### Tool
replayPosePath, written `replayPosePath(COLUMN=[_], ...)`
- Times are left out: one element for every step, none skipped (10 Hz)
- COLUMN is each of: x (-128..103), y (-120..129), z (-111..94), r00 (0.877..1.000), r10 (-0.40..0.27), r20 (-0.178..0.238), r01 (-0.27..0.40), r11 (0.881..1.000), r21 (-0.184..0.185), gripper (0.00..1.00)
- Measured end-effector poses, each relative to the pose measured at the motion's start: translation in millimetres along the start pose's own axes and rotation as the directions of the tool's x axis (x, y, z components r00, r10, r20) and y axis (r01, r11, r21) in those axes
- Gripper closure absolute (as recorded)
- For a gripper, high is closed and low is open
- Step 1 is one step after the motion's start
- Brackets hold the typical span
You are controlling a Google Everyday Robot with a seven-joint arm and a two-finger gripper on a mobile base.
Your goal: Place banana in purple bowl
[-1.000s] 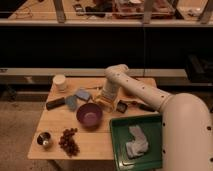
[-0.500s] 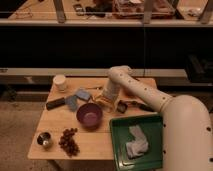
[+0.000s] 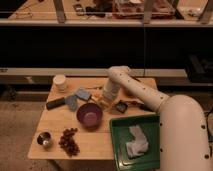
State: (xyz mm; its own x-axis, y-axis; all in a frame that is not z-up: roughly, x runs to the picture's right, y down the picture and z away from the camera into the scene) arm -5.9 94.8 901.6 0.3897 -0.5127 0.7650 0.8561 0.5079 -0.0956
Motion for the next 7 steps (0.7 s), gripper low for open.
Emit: replayPosePath(x=[-2.2,-4.7,-6.5,-8.0,-9.4,-10.9,-12.3], y=[-5.4,-8.2,-8.9,-9.7,-10.7,-13.3,-16.1], z=[0.5,0.7,-0.1,-3.9,-10.0,-22.0,-33.9], r00=[0.999,0.998,0.997,0.997,0.996,0.995,0.995], r10=[-0.035,-0.055,-0.067,-0.074,-0.082,-0.094,-0.104], r20=[0.012,0.019,0.024,0.026,0.024,0.015,0.006], r01=[0.035,0.055,0.067,0.074,0.082,0.093,0.104], r11=[0.999,0.998,0.998,0.997,0.997,0.995,0.994], r21=[0.001,0.0,0.0,0.003,0.011,0.025,0.037], gripper=[0.76,0.84,0.94,0.99,1.0,1.0,1.0])
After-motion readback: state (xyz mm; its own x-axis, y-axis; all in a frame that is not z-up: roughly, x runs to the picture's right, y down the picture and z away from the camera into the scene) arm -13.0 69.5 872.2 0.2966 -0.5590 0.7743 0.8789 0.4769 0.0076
